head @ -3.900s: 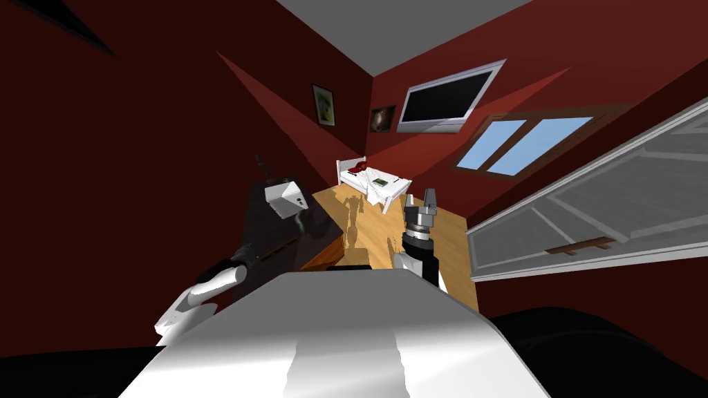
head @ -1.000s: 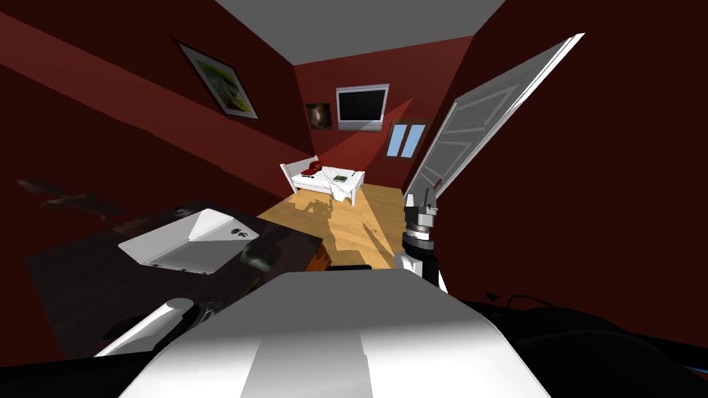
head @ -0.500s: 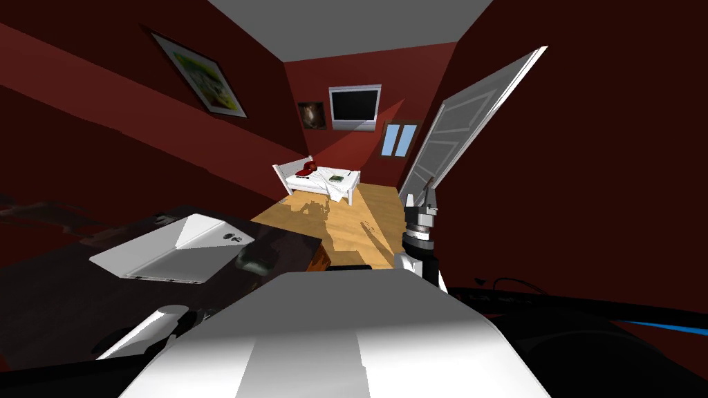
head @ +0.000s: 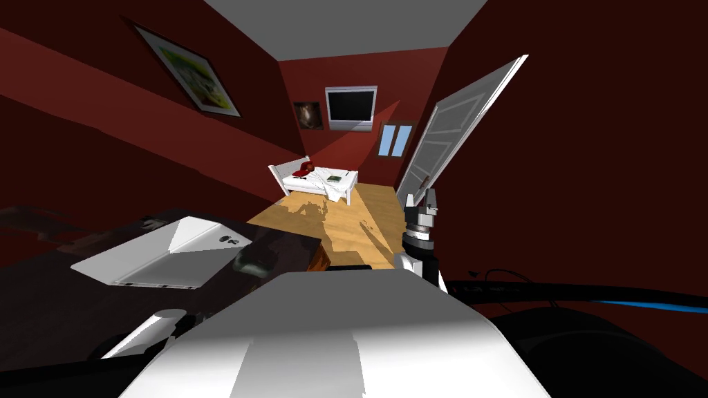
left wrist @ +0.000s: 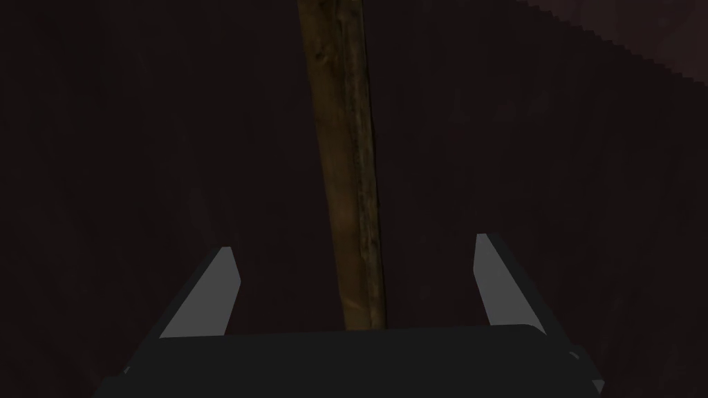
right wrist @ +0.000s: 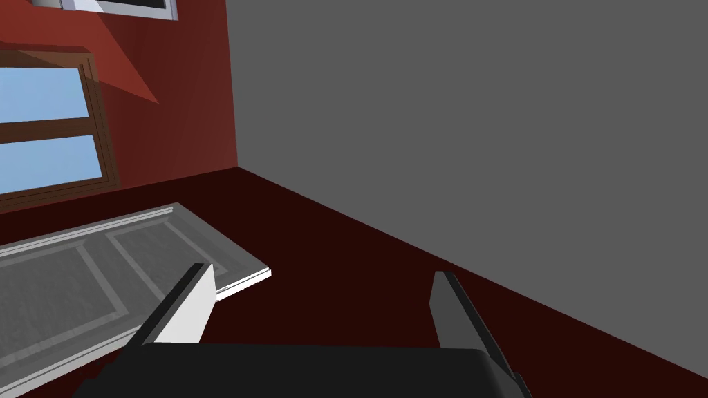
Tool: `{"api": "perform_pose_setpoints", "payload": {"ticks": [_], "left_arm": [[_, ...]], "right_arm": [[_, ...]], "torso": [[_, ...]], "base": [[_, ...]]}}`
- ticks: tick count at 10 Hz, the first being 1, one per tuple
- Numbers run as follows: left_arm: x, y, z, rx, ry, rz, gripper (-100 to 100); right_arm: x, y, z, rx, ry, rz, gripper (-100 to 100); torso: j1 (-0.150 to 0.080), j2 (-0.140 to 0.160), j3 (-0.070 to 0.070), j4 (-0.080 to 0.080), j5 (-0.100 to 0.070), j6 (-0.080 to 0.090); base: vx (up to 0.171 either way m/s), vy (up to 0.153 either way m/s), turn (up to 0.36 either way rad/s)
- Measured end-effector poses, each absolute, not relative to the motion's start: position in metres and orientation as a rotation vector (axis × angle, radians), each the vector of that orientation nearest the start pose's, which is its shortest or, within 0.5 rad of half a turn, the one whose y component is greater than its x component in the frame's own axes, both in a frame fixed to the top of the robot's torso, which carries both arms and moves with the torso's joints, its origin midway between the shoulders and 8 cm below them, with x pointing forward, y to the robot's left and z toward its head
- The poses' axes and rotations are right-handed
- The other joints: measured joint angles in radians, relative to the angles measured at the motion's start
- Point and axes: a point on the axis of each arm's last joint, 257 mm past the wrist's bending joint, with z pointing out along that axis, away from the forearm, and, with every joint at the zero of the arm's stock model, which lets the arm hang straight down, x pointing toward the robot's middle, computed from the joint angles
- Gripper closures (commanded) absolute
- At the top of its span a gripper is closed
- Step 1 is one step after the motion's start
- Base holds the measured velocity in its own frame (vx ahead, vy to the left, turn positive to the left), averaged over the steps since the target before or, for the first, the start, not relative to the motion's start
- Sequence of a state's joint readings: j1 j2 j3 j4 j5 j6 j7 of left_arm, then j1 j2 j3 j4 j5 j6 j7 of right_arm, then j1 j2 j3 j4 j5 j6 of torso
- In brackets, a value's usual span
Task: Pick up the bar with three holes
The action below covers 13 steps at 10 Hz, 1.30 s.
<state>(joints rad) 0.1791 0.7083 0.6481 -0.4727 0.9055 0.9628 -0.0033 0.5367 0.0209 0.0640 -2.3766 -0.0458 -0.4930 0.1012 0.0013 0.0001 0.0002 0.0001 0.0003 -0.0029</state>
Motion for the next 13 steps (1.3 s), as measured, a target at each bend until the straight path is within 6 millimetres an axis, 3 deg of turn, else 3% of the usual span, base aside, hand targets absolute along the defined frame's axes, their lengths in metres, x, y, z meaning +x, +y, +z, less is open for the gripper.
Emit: {"api": "perform_pose_setpoints", "payload": {"ticks": [3,4,8,9,10,13], "left_arm": [[0.037,0.6,-0.552,-3.098,0.376,-0.106,-100],[0.037,0.6,-0.553,-3.096,0.375,-0.106,100],[0.037,0.598,-0.554,-3.101,0.372,-0.105,100],[0.037,0.598,-0.554,-3.101,0.372,-0.105,0],[0.037,0.598,-0.554,-3.101,0.372,-0.105,100],[0.034,0.612,-0.541,-3.096,0.366,-0.108,100]], "right_arm": [[0.324,-0.268,0.054,0.629,0.551,1.299,0],[0.324,-0.268,0.054,0.629,0.551,1.299,0],[0.324,-0.268,0.054,0.629,0.551,1.299,0],[0.324,-0.268,0.054,0.629,0.551,1.299,0],[0.324,-0.268,0.054,0.629,0.551,1.299,0],[0.324,-0.268,0.054,0.629,0.551,1.299,0]], "torso": [[0.004,-0.001,0.0,0.0,0.001,0.0],[0.002,-0.001,0.0,0.0,0.0,0.0],[0.004,-0.001,0.0,0.0,0.001,0.0],[0.004,-0.001,0.0,0.0,0.001,0.001],[0.004,-0.001,0.0,0.0,0.001,0.001],[0.001,-0.001,-0.001,0.0,0.0,0.0]], "base": [[-0.002,0.054,0.012],[0.0,0.0,0.0],[0.0,0.0,0.0],[0.0,0.0,0.0],[0.004,-0.023,-0.018],[0.004,-0.036,-0.007]]}}
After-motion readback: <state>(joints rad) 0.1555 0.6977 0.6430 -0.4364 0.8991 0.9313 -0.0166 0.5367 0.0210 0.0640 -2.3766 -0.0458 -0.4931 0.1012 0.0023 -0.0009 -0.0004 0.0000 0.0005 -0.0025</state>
